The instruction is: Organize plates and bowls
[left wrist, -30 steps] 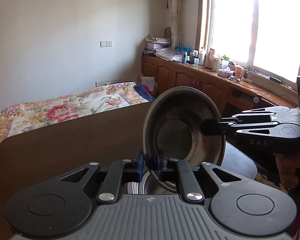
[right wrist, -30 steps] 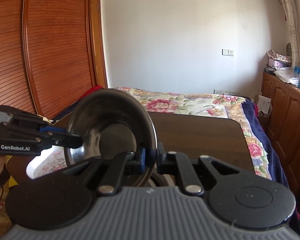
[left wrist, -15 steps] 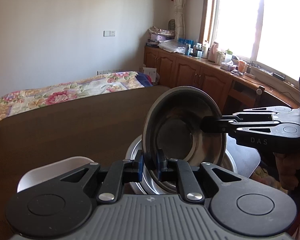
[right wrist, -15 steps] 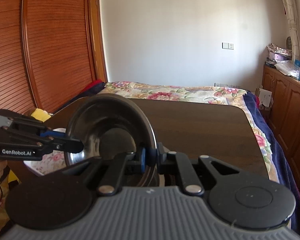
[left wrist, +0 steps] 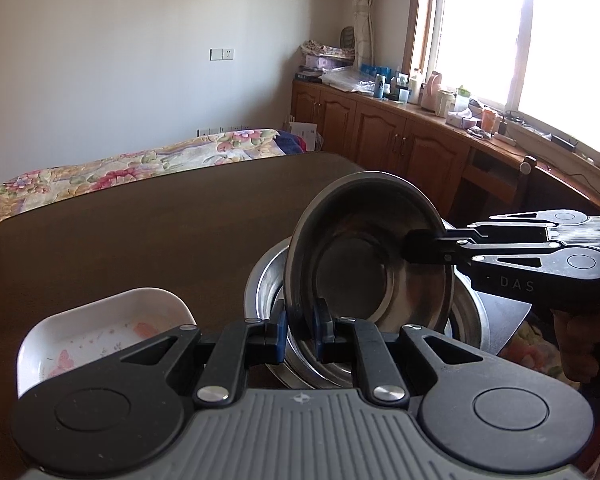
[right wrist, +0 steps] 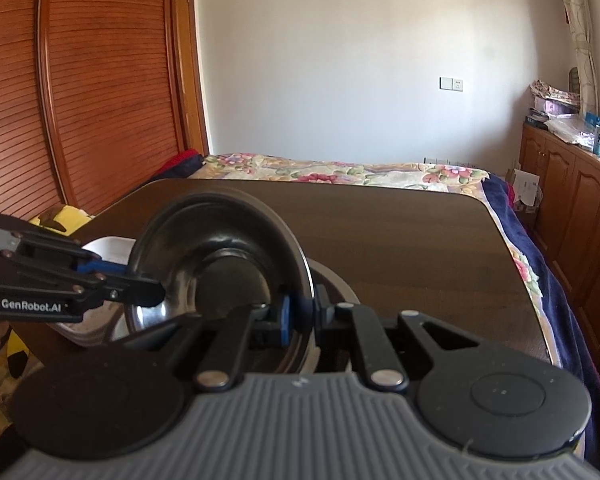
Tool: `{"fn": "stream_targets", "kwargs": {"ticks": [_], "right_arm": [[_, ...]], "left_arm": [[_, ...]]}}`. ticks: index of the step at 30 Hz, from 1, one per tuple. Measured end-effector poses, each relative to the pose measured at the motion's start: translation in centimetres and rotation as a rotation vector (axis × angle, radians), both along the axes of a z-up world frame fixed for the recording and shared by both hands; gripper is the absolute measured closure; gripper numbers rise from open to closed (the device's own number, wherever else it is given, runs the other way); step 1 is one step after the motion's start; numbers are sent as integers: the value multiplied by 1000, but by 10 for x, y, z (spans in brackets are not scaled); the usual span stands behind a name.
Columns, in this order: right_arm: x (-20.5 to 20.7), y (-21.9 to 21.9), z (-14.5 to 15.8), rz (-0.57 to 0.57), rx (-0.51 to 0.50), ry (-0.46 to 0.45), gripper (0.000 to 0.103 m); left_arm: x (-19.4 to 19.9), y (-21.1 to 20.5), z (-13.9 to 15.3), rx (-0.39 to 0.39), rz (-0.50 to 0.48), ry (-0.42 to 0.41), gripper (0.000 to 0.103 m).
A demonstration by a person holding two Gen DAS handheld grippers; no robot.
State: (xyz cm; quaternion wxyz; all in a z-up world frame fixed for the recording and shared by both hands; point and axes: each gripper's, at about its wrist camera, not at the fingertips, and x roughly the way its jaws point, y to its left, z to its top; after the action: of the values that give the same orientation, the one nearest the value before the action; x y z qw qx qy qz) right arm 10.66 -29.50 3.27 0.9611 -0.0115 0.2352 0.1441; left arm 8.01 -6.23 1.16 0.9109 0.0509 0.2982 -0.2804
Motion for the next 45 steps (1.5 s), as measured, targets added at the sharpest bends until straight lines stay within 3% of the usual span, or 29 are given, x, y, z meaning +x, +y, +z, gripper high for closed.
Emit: {"fn": "stream_targets", "kwargs": {"ticks": [22, 45], "right_arm": [[5, 4, -14, -2, -26, 13, 84], [-4, 13, -8, -30, -87, -61, 79]], "left_arm": [[3, -13, -9, 18, 24, 8, 88], [-4, -12, -13, 8, 47, -12, 88]]}}
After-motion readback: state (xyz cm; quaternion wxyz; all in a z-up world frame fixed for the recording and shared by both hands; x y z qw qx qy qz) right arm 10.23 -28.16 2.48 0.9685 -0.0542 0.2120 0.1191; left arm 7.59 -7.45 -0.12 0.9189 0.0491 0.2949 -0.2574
